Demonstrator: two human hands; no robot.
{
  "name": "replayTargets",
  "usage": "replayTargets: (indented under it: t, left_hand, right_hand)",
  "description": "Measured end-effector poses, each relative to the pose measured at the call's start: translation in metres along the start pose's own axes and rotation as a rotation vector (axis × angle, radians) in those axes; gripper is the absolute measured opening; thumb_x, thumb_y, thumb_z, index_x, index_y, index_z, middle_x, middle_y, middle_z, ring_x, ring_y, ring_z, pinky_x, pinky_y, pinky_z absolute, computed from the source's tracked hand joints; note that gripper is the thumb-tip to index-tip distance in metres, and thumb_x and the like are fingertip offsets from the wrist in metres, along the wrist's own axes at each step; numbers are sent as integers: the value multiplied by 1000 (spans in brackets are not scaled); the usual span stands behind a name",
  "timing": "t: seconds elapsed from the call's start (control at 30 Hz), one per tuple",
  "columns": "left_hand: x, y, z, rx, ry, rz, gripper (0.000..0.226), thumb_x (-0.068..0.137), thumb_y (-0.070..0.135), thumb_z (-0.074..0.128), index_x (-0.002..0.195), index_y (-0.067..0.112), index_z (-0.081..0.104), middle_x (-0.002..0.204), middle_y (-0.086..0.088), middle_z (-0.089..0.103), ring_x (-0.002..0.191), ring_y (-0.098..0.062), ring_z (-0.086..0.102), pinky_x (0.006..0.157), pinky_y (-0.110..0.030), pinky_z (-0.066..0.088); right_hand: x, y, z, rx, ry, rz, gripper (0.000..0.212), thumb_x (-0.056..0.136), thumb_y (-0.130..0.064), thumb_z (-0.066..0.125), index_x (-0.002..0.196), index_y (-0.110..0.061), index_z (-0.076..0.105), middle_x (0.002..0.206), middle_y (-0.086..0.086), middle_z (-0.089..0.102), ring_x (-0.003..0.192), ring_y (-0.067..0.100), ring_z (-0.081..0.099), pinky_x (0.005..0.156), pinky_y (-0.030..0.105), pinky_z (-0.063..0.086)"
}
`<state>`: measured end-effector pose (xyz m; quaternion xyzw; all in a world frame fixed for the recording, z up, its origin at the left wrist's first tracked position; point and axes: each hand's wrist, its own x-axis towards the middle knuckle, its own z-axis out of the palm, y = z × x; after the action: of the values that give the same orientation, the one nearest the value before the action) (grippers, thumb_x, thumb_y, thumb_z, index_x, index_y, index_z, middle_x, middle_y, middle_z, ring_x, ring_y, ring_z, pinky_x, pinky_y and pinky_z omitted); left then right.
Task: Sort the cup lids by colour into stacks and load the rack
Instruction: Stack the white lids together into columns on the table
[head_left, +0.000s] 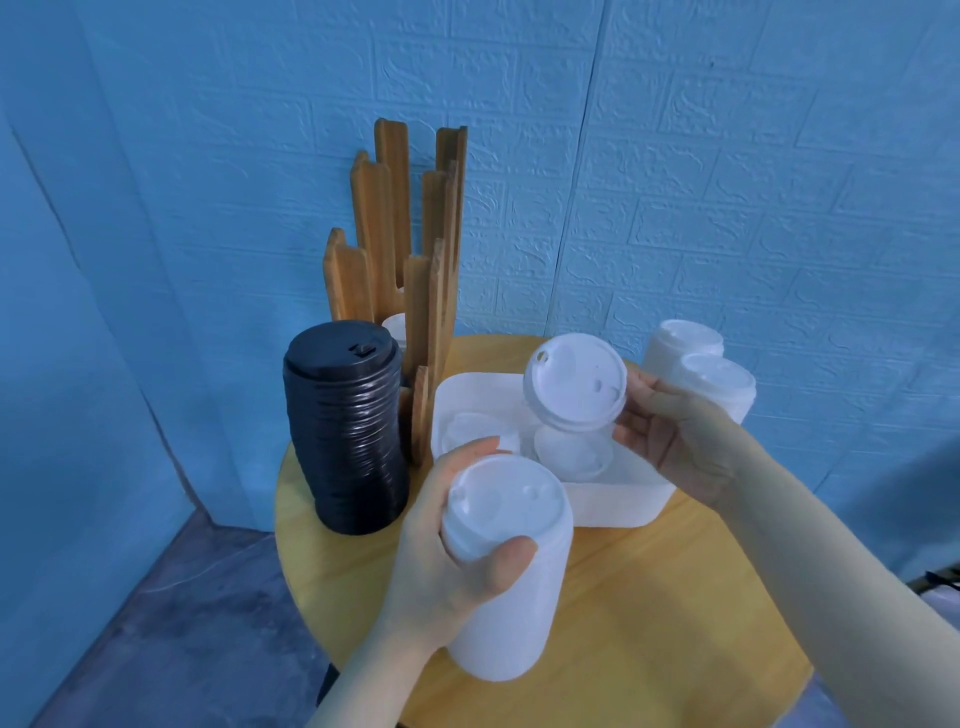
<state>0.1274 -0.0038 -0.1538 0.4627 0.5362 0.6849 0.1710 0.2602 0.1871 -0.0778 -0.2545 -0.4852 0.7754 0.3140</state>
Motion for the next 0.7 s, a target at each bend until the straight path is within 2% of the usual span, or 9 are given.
replayTargets:
  t: [0.07,0.17,0.3,0.37,0.43,0.5,0.57,0.63,0.7]
  left_hand:
    - [0,0,-2,13,-21,-10,97,61,77,74,136,21,49,124,16,64,117,-7,61,93,-16,48]
    - [1,1,-4,28,-41,-22,107,58,81,73,145,29,39,132,17,60,125,-6,56,99,-19,46]
    - [2,10,-4,6,-73,-1,113,62,78,72,151,26,26,134,40,50,127,11,47,98,-6,38]
    - [1,11,-4,6,-86,11,109,64,77,71,151,28,27,137,43,45,130,15,42,98,-3,35]
    - [1,10,-5,20,-82,10,100,62,79,71,147,39,36,140,38,46,132,9,44,99,-6,37]
    - [1,8,-5,56,-83,2,90,60,81,70,140,51,43,139,32,50,132,3,47,99,-12,42]
    - [1,6,-6,73,-85,-11,83,59,83,70,134,58,44,138,28,51,130,-1,49,99,-17,46]
    - [1,5,-7,71,-84,-7,81,59,83,70,132,59,45,137,28,52,130,-2,50,99,-19,46]
    - [1,4,-7,60,-89,-8,81,59,81,71,132,57,47,139,26,51,131,-4,49,102,-22,46]
  right_hand:
    - [-12,1,6,94,-61,69,33,80,-9,56,113,-9,60,79,-1,70,61,8,66,53,20,56]
    - [-28,4,12,183,-89,103,39,77,-3,57,116,-10,58,82,2,69,59,9,66,52,22,57]
    - [-42,13,14,68,-236,182,68,56,-10,90,120,-6,66,91,9,69,63,15,65,53,25,56]
    - [-47,17,18,-83,-216,174,49,73,-11,76,121,-5,64,90,10,66,63,17,59,50,25,51]
    - [-52,19,26,-227,-167,137,33,88,-7,57,120,-7,64,84,11,63,62,18,56,49,25,46]
    - [-57,19,31,-422,-122,78,26,96,-8,51,114,-14,69,86,9,65,64,17,57,53,27,45]
    - [-63,17,37,-679,-55,16,27,100,-20,46,108,-24,72,101,-2,70,72,12,61,60,26,47]
    - [-69,16,44,-848,-17,-56,28,98,-42,46,108,-31,70,111,-12,65,82,4,62,70,23,46]
    - [-73,17,54,-921,-28,-122,46,78,-64,54,113,-36,64,112,-17,59,91,-6,56,77,18,42]
